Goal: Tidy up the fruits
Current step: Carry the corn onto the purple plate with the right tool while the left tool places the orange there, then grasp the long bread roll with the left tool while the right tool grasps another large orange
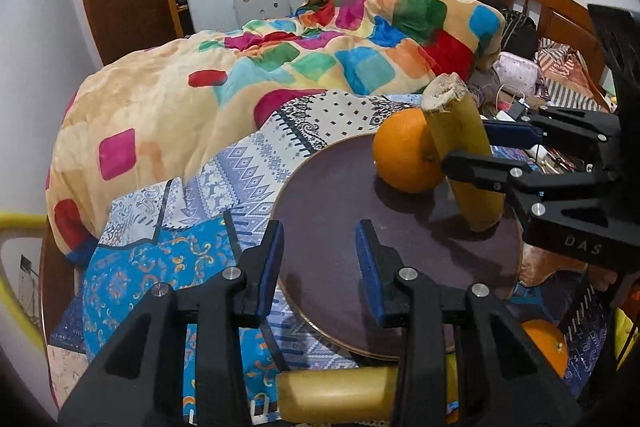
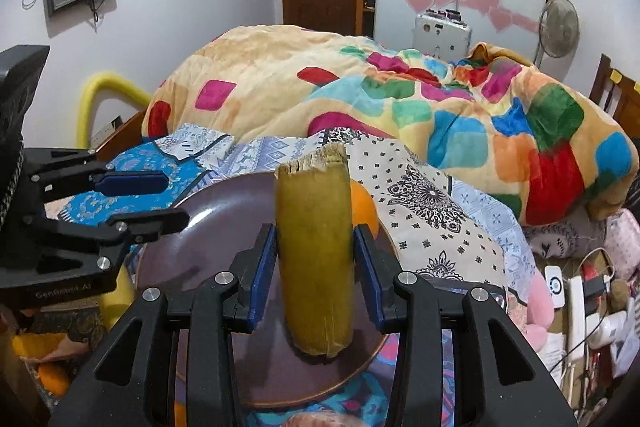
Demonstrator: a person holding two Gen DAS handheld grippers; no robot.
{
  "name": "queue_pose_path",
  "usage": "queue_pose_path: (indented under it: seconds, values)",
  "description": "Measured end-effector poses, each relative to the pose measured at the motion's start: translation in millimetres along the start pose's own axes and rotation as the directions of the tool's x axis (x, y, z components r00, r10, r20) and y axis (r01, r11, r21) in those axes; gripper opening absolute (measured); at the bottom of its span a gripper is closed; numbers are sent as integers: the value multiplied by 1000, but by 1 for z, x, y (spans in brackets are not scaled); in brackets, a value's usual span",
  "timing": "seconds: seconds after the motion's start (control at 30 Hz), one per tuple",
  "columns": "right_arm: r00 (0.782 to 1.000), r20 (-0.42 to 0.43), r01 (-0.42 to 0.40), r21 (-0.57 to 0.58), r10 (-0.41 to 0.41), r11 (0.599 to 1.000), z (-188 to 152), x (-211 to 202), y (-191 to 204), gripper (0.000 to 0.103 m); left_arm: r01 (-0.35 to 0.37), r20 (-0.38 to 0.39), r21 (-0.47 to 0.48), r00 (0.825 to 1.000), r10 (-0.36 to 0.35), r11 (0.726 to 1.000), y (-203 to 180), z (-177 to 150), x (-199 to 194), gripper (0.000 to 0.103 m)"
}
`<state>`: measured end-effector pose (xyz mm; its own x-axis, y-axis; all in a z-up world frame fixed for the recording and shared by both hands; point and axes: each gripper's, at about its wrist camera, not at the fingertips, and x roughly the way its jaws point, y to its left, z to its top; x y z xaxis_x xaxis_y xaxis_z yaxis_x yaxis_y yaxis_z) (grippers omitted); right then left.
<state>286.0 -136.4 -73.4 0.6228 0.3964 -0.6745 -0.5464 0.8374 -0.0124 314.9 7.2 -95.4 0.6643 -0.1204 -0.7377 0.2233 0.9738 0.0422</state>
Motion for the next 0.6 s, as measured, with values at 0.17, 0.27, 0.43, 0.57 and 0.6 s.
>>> queue_pose_path:
  seconds: [0.17, 0.27, 0.43, 0.57, 0.6]
  values:
    - [997, -63, -34, 7, 35, 999, -9, 11, 0, 36, -8, -1, -23, 1000, 8, 1000, 7, -5, -3, 45]
    - [998, -61, -18, 0, 18, 1000, -12, 9, 1, 36, -15, 1, -27, 1000, 15, 1000, 9, -9, -6, 46]
    - [997, -79, -26, -48, 22, 999, -14, 6, 9, 35, -17, 4, -38, 1000, 17, 999, 13, -15, -12, 46]
    - [995, -94, -46, -91, 38, 995, -17, 7, 20, 35, -17, 6, -50, 1000, 17, 999, 16, -18, -15, 51]
    - [994, -102, -52, -99, 42, 994, -18, 9, 22, 35, -18, 4, -53, 1000, 18, 998, 17, -20, -15, 53]
